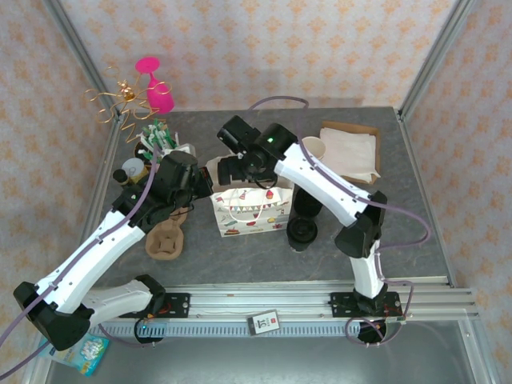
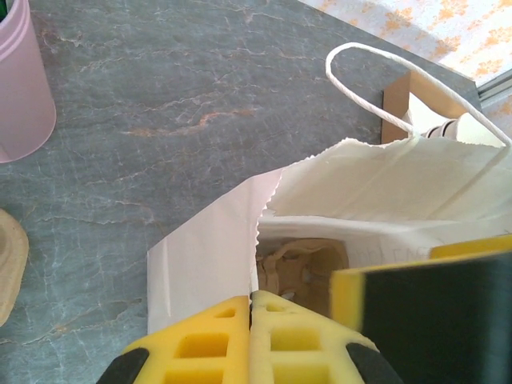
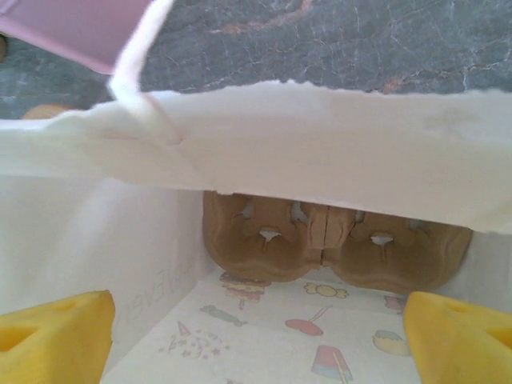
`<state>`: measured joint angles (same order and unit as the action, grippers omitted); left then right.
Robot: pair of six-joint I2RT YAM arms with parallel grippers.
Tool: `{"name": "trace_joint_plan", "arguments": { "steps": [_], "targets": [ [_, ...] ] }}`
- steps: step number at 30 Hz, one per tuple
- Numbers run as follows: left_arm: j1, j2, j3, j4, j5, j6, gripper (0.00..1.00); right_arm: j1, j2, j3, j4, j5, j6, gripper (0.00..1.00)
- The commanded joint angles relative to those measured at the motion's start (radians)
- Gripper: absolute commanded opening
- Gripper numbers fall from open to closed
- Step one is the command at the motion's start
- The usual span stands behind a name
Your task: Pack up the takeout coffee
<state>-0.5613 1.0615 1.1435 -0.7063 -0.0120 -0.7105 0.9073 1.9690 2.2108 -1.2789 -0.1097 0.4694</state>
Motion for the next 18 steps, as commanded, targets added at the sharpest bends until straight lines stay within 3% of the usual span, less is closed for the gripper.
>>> {"name": "trace_joint_plan", "arguments": {
  "steps": [1, 4, 12, 18],
  "targets": [
    [0.004, -0.011, 0.001, -0.062, -0.040, -0.009, 0.01, 0.007, -0.058, 0.013, -0.004, 0.015, -0.029, 0.94],
    [0.005, -0.014, 0.017, -0.066, -0.017, -0.004, 0.22, 0.007, -0.090, -0.008, 0.023, 0.002, -0.038, 0.95],
    [0.005, -0.024, 0.118, -0.164, -0.121, 0.064, 0.48, 0.007, -0.200, -0.112, 0.108, -0.033, -0.071, 1.00],
    [0.006, -0.007, 0.222, -0.197, -0.155, 0.202, 0.57, 0.006, -0.284, -0.180, 0.159, -0.047, -0.093, 1.00]
  ]
}}
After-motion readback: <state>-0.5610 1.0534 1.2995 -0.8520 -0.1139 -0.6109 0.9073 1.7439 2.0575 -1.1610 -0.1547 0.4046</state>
